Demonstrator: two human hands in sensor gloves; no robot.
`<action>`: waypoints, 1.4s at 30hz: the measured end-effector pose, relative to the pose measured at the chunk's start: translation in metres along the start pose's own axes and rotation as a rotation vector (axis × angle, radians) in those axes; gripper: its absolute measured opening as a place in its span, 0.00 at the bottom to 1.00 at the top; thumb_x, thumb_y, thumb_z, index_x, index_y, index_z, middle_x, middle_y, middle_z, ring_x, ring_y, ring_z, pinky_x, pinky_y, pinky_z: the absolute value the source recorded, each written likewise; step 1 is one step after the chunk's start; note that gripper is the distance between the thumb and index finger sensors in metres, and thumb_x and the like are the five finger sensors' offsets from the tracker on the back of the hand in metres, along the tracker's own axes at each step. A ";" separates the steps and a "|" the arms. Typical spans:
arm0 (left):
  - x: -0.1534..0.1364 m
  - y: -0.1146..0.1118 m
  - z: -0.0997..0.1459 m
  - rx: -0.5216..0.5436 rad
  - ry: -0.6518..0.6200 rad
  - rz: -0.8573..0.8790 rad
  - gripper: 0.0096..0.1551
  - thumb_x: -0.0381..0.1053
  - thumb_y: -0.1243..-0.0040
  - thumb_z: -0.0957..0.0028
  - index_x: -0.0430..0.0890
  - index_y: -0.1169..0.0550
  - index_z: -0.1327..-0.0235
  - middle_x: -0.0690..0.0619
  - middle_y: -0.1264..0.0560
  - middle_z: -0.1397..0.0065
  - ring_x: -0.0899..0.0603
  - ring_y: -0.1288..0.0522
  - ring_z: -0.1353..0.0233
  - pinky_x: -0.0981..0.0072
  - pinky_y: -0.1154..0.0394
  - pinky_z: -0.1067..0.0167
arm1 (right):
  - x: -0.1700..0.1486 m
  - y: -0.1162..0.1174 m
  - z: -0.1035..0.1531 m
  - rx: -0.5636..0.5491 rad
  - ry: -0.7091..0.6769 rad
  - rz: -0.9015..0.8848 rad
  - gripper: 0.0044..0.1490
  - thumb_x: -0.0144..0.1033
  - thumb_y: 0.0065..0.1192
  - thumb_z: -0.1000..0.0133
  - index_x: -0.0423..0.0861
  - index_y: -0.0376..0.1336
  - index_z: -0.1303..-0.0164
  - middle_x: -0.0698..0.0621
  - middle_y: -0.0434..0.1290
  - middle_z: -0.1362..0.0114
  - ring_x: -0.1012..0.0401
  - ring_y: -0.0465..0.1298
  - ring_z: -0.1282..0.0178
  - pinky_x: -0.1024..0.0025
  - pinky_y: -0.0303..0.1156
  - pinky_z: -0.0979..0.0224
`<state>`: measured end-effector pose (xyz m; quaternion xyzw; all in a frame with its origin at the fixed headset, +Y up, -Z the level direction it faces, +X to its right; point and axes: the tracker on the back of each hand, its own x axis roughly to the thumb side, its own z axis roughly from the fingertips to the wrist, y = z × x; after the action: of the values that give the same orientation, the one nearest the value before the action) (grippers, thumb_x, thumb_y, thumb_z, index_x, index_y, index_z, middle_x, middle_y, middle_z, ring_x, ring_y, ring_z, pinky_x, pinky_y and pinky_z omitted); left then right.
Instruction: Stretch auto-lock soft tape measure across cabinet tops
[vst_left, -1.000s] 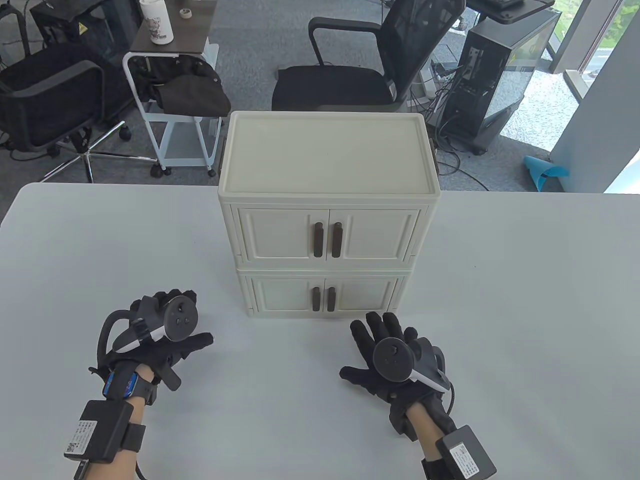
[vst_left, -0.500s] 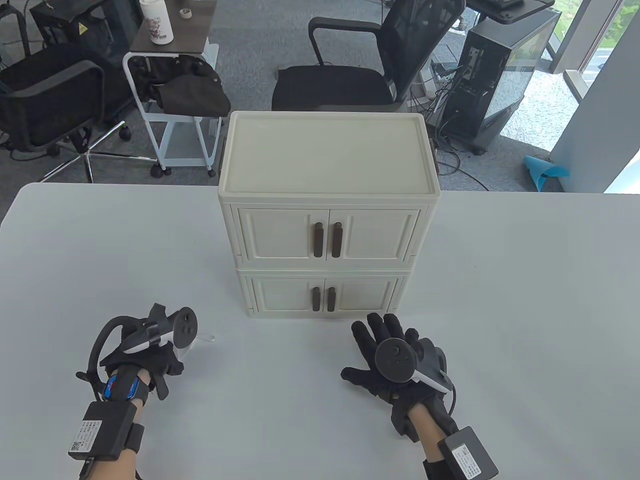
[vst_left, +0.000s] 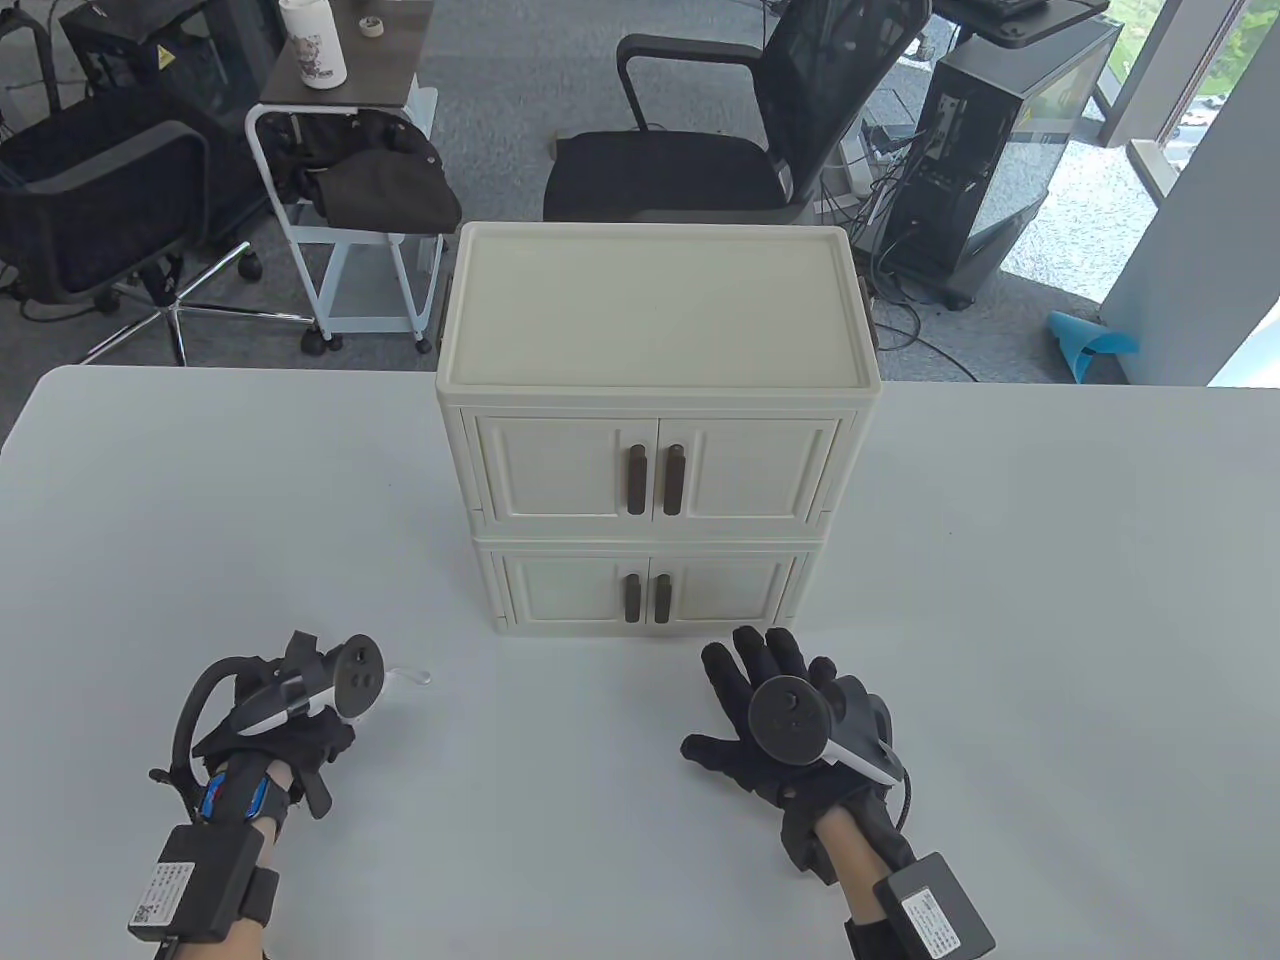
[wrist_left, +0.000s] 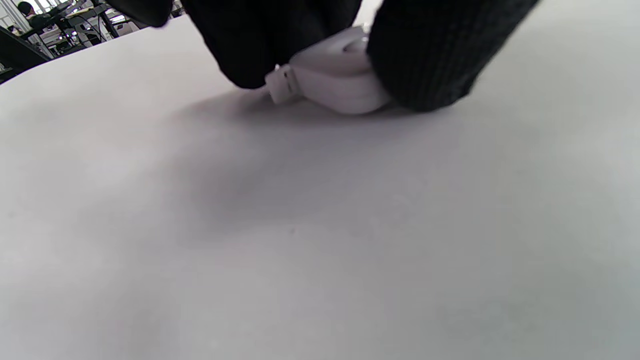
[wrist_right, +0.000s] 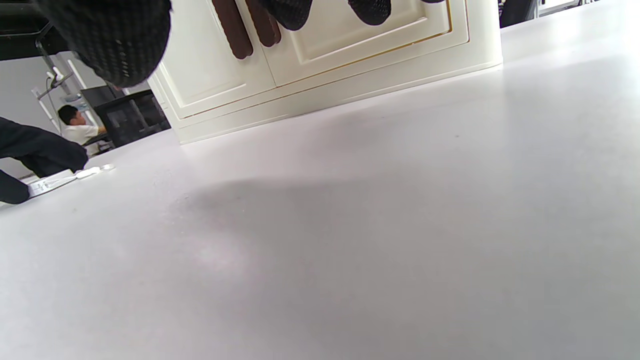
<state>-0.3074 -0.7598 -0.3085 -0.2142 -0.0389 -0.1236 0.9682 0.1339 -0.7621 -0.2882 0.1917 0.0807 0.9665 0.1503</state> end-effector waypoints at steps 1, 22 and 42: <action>0.001 0.001 0.001 0.003 -0.004 0.010 0.51 0.62 0.33 0.47 0.43 0.41 0.17 0.47 0.32 0.17 0.38 0.29 0.19 0.32 0.38 0.24 | 0.000 0.000 0.000 -0.001 0.000 0.000 0.57 0.67 0.62 0.43 0.49 0.44 0.12 0.35 0.41 0.08 0.32 0.38 0.12 0.19 0.39 0.27; 0.117 0.115 0.055 0.326 -0.340 -0.054 0.53 0.65 0.34 0.47 0.41 0.40 0.17 0.47 0.29 0.19 0.41 0.22 0.22 0.38 0.31 0.26 | 0.005 -0.045 -0.011 -0.052 -0.035 -0.349 0.47 0.51 0.57 0.35 0.39 0.44 0.16 0.30 0.52 0.14 0.31 0.58 0.19 0.33 0.62 0.29; 0.226 0.159 0.049 0.384 -0.506 -0.072 0.55 0.65 0.32 0.49 0.40 0.40 0.17 0.47 0.29 0.20 0.41 0.22 0.23 0.37 0.31 0.25 | 0.015 -0.043 -0.027 0.009 -0.032 -0.878 0.44 0.43 0.60 0.35 0.31 0.49 0.19 0.26 0.65 0.23 0.34 0.73 0.32 0.42 0.72 0.37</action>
<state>-0.0490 -0.6501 -0.2993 -0.0498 -0.3088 -0.0910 0.9454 0.1216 -0.7195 -0.3172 0.1548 0.1563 0.8076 0.5472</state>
